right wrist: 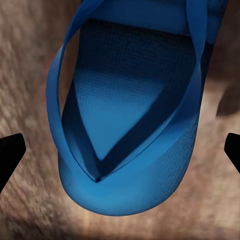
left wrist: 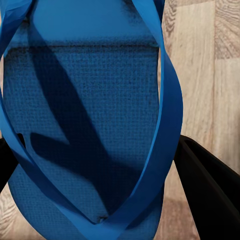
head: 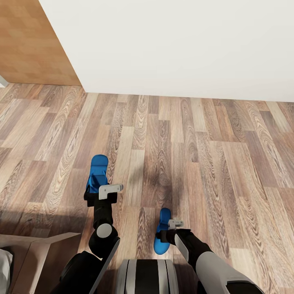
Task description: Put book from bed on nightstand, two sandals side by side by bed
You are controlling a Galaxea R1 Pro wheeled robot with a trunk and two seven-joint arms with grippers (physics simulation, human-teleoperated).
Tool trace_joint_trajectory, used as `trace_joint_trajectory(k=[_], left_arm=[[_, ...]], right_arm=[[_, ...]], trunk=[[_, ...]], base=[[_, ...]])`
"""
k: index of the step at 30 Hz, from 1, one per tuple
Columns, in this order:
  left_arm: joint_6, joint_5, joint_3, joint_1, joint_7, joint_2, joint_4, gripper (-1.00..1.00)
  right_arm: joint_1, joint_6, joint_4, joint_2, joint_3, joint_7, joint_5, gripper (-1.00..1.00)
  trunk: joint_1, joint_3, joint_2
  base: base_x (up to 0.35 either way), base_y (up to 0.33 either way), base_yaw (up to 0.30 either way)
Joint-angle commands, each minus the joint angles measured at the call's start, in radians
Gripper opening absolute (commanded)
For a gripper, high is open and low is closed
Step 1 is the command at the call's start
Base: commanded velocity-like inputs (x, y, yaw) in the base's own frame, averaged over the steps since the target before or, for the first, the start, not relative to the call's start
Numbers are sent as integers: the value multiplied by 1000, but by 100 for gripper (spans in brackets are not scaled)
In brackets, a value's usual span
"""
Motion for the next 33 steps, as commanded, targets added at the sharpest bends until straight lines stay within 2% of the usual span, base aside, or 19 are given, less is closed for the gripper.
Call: trace_joint_trajectory(k=[1, 19, 25, 33], left_arm=[[9, -7, -1, -1, 3, 0, 0, -100], [9, -8, -1, -1, 3, 0, 0, -100], [9, -8, -1, -1, 3, 0, 0, -100], [9, -9, -2, -1, 3, 0, 0, -100]], right_arm=[[0, 6, -2, 0, -4, 2, -1, 100], [0, 6, -2, 0, -4, 2, -1, 100], [0, 6, -2, 0, -4, 2, -1, 100], [0, 6, -2, 0, -4, 2, -1, 100]], trunk=[[0, -1, 0], [0, -1, 0], [3, -24, -2], [3, -24, -2]], base=[[0, 0, 0], [0, 0, 0], [0, 0, 0], [0, 0, 0]])
